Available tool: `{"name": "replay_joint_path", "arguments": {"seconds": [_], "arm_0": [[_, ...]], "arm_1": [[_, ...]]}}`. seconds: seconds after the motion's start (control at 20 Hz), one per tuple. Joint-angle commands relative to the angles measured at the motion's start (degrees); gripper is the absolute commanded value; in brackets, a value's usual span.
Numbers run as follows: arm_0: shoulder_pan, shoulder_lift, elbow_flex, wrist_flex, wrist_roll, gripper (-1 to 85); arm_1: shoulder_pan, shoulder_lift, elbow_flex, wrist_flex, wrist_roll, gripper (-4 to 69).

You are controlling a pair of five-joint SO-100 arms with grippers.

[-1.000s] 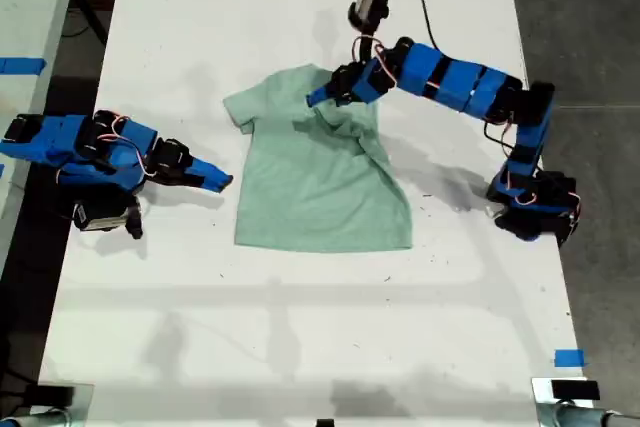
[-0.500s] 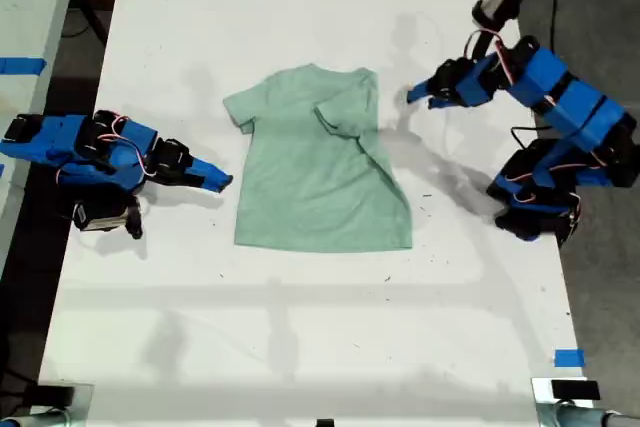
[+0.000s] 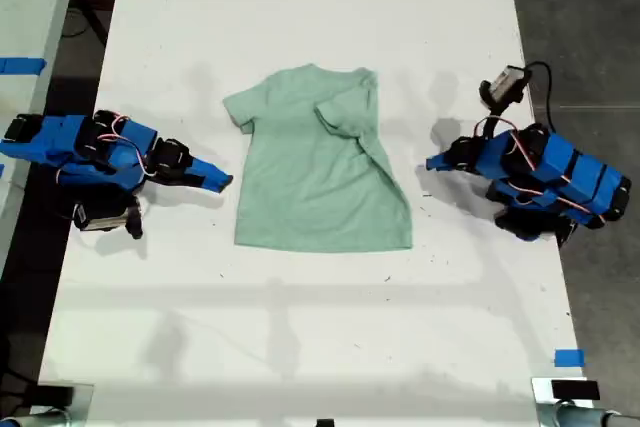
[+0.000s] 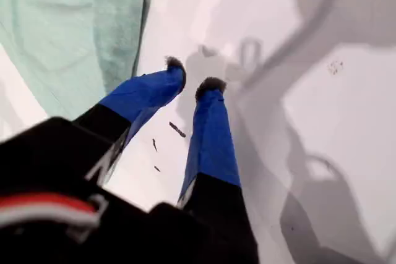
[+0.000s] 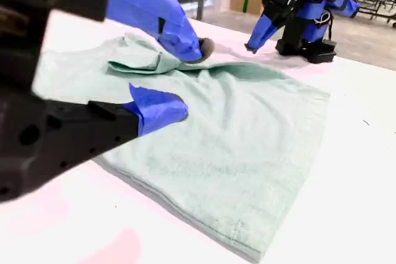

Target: Fold t shirt

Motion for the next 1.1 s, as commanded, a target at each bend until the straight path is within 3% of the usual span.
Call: {"name": "replay_joint_path", "arguments": {"seconds": [0.0,1.05], "arm_0": [[0.18,0.35,0.97,0.00,0.18,11.7],[-1.23,0.35,0.97,0.00,-0.26,14.3]], "arm_1": [[-0.18,1.67,1.76,-0.97,-1.85,6.9],[0.09,1.76,2.64,0.26,-0.09,3.9]]}}
